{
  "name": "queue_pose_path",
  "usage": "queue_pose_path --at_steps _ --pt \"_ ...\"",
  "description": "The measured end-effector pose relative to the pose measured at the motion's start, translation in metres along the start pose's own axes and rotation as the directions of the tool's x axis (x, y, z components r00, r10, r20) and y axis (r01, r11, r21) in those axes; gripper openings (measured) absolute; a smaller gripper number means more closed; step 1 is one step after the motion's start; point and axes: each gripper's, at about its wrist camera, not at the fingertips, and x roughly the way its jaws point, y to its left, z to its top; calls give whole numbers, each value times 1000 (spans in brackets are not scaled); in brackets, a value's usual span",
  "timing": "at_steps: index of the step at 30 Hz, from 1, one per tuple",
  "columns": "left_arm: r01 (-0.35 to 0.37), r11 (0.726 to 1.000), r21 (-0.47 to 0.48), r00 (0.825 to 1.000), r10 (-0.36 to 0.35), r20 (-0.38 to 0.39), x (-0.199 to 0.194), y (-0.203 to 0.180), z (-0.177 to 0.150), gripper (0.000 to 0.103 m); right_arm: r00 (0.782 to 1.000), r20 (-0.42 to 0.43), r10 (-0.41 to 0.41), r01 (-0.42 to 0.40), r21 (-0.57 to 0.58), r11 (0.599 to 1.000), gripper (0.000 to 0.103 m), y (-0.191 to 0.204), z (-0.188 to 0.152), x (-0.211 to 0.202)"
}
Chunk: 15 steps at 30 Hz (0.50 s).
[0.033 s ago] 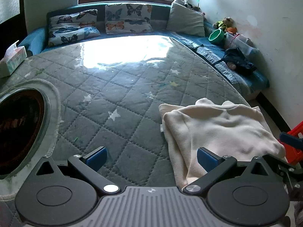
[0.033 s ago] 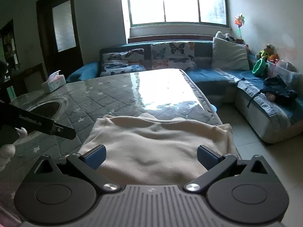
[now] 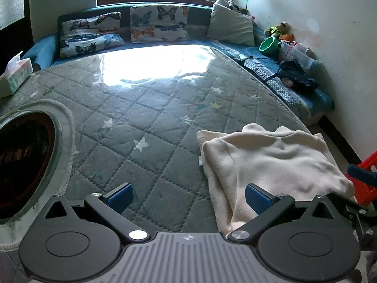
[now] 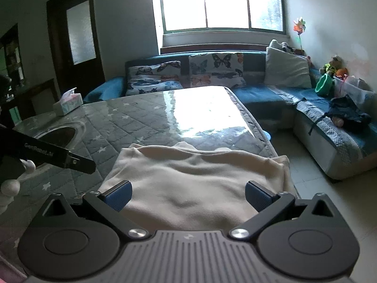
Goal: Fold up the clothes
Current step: 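Grasp the cream shirt with both grippers and lift it off the table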
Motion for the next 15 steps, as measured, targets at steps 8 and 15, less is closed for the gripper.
queue_pose_path --at_steps 8,15 --pt "45 994 95 999 -45 0 -1 -16 12 92 999 -46 9 -10 -29 1000 87 -7 14 24" --pt "69 967 244 996 -79 30 26 -29 36 79 996 -84 -3 -1 -42 999 73 -40 43 69"
